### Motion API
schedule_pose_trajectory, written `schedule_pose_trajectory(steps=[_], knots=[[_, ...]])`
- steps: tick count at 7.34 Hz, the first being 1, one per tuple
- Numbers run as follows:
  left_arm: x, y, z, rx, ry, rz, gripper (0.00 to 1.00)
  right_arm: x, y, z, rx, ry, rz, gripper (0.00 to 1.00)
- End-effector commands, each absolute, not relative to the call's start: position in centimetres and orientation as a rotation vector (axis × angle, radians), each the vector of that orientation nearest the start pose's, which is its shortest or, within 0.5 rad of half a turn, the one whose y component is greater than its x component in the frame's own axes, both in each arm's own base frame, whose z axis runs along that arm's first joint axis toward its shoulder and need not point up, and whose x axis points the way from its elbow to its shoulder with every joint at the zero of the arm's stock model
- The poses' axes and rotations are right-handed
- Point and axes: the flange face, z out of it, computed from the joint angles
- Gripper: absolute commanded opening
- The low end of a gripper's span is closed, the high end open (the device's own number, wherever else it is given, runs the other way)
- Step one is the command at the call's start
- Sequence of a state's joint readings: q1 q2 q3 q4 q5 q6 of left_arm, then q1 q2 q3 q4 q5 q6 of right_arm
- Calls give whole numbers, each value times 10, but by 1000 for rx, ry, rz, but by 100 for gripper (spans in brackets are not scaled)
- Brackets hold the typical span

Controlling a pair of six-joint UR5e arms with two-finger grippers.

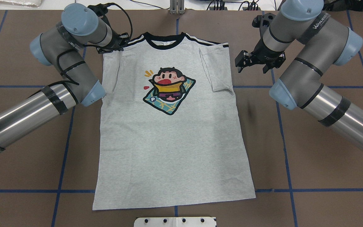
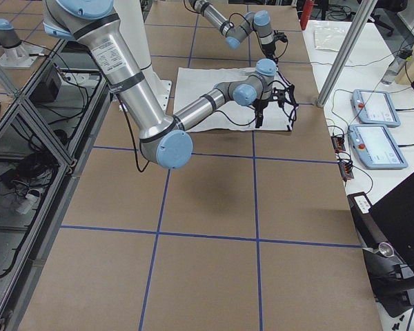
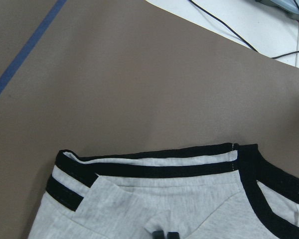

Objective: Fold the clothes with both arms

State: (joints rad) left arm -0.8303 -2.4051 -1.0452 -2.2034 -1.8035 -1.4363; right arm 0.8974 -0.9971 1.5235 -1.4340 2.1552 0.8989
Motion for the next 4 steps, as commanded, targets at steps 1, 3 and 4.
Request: schedule_pose_trajectory(steps=[1, 3, 4], knots=[[486, -684, 312, 247, 957, -528, 0, -376, -597, 329, 52, -849, 21, 100], [493, -678, 314, 252, 956, -499, 100, -377, -596, 329, 53, -848, 20, 100], [492, -677, 310, 259, 961, -490, 100, -377, -597, 331, 51, -846, 21, 100]])
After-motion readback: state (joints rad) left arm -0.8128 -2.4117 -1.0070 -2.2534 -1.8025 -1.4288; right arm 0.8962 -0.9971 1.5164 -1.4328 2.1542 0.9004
